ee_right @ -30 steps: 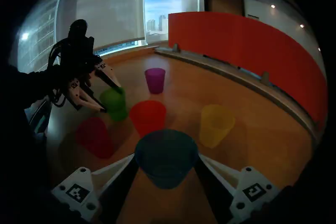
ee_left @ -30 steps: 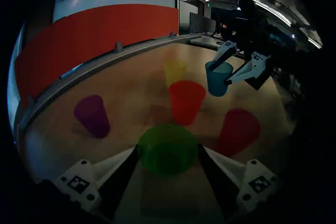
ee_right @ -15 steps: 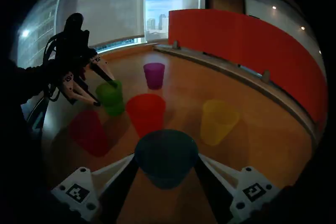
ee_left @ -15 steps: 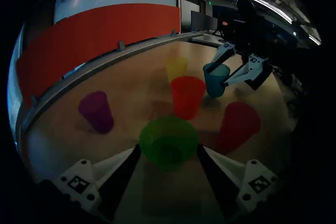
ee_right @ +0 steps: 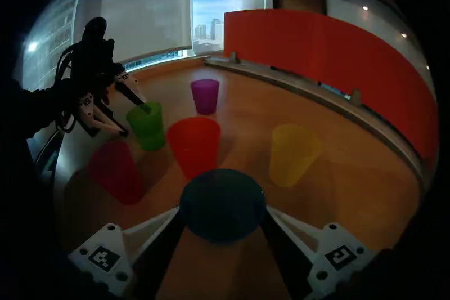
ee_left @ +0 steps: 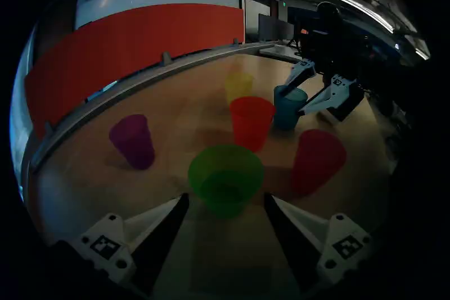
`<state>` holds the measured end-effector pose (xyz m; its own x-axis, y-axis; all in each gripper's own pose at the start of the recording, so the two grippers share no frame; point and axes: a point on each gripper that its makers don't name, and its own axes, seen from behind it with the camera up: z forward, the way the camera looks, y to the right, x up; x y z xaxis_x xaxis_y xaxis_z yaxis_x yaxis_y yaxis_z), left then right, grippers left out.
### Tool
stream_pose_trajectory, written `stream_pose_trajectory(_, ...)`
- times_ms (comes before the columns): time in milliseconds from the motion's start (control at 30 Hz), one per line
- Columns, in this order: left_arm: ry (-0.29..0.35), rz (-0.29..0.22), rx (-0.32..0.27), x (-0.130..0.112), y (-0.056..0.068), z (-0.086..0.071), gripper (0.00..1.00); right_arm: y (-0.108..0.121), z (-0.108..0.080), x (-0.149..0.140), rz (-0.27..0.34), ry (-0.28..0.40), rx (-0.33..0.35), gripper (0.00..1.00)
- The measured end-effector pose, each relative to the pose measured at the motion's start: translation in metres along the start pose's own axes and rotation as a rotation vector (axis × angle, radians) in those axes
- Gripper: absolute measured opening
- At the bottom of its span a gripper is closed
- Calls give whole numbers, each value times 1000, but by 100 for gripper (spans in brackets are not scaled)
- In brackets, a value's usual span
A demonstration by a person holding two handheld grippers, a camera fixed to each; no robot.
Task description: Pour water
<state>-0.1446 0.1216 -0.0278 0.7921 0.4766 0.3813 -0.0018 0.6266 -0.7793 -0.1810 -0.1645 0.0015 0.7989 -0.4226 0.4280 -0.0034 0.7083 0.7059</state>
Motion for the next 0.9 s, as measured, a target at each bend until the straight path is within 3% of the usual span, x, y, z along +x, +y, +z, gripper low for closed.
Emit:
stream_pose_trajectory(133, -1, 0, 5, -2, 1, -2, 99, -1, -2, -3, 6, -4, 0, 93)
stream_pose_trajectory(200, -1, -1, 6, -3, 1, -3, 99, -1, -3, -6, 9, -9, -1, 100)
stream_pose_trajectory(467, 1, -5, 24, -5, -1, -11, 99, -2, -11, -13, 16, -16, -14, 100)
stream_pose_trajectory(900, 51, -45, 81, -4, 0, -40, 99, -4, -51, -24, 47, 33, -86, 100)
